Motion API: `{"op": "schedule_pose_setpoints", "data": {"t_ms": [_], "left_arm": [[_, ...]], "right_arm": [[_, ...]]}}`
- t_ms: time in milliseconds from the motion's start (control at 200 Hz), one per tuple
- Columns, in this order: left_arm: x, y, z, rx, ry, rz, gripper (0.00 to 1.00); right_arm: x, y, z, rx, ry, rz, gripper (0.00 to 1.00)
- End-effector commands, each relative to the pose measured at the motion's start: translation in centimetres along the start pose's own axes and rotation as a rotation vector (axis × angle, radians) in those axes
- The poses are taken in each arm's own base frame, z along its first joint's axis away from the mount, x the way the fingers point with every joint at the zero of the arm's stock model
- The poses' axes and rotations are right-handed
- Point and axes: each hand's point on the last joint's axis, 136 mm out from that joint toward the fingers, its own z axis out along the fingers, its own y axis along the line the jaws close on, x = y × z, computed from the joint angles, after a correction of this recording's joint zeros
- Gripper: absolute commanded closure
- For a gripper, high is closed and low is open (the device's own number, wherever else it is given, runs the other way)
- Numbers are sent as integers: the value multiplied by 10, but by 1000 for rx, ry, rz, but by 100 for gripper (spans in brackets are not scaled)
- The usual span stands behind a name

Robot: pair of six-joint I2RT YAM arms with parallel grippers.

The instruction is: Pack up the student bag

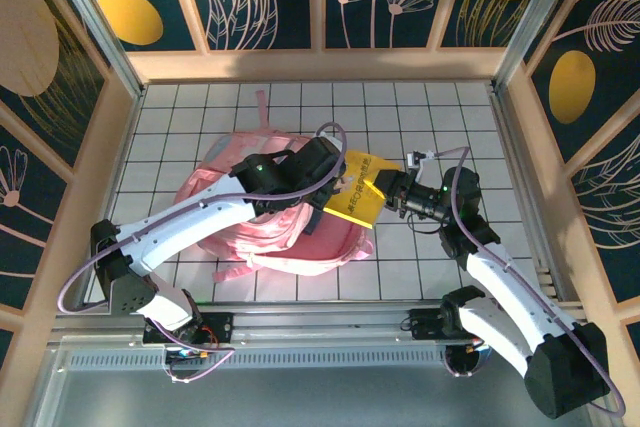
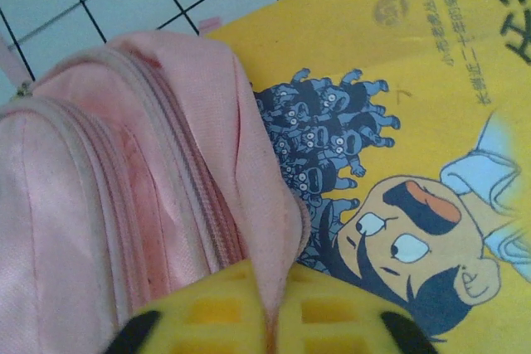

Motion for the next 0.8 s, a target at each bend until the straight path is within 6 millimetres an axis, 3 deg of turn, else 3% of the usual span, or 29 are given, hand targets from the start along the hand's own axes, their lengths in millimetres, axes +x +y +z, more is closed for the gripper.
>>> {"op": "schedule_pose_setpoints", "data": {"t_ms": [0, 175, 335, 480, 796], "left_arm": [[-8, 9, -14, -17, -52, 2, 100], [-48, 45, -74, -70, -235, -78, 100], [-61, 93, -120, -189, -357, -158, 100], [-58, 105, -127, -209, -372, -174, 100], [-62, 101, -123, -177, -377, -181, 100]], "right_arm": [[2, 48, -4, -127, -6, -159, 100], [4, 21, -1, 12, -29, -198, 100], [12, -9, 0, 91, -25, -208, 100], [23, -18, 6, 61, -8, -204, 100], [41, 28, 38, -77, 66, -245, 100]]}}
